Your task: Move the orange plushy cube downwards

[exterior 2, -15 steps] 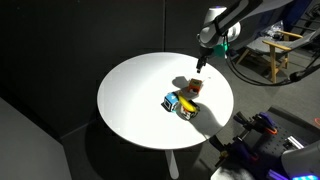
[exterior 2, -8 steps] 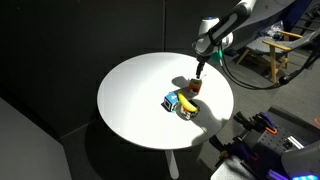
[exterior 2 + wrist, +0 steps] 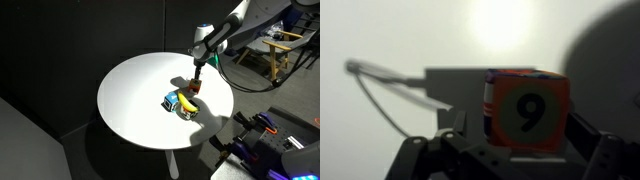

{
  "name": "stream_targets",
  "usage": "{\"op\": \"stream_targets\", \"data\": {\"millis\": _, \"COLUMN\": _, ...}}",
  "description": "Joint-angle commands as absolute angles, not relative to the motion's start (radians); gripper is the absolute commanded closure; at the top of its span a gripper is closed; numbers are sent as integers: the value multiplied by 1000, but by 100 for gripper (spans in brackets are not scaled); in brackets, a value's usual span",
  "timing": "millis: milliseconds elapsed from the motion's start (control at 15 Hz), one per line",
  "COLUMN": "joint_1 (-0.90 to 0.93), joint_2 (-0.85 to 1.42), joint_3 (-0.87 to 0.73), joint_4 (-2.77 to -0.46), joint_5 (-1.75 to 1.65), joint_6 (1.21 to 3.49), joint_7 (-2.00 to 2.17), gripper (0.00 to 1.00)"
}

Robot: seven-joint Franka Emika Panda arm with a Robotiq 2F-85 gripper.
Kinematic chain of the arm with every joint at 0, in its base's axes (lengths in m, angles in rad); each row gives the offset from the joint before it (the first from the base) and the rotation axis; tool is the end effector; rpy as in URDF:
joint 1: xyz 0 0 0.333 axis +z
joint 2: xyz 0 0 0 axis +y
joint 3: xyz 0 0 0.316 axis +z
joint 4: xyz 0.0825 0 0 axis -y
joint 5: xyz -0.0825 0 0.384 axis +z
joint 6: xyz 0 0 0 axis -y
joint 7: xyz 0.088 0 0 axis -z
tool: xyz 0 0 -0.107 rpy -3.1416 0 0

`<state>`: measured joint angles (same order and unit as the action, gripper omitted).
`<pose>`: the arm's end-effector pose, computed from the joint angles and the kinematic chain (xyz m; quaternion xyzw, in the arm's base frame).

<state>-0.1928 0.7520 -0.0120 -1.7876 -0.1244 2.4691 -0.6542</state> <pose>0.6285 -0.1299 0.1247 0.9607 0.2723 -0.0492 0.0227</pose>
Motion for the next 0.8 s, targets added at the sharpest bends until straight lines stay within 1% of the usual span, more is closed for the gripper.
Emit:
{"op": "stream_targets", "data": {"millis": 0, "joint_1": -201, "joint_2": 791, "joint_3": -1, "joint_4": -1733, "joint_5": -158, "joint_6": 2445, "joint_7": -670, "gripper": 0}}
{"op": "stream_targets", "data": {"millis": 733, "joint_1": -201, "joint_2": 780, "joint_3": 6, "joint_4": -1753, "joint_5": -148, "joint_6": 2445, "joint_7": -645, "gripper": 0}}
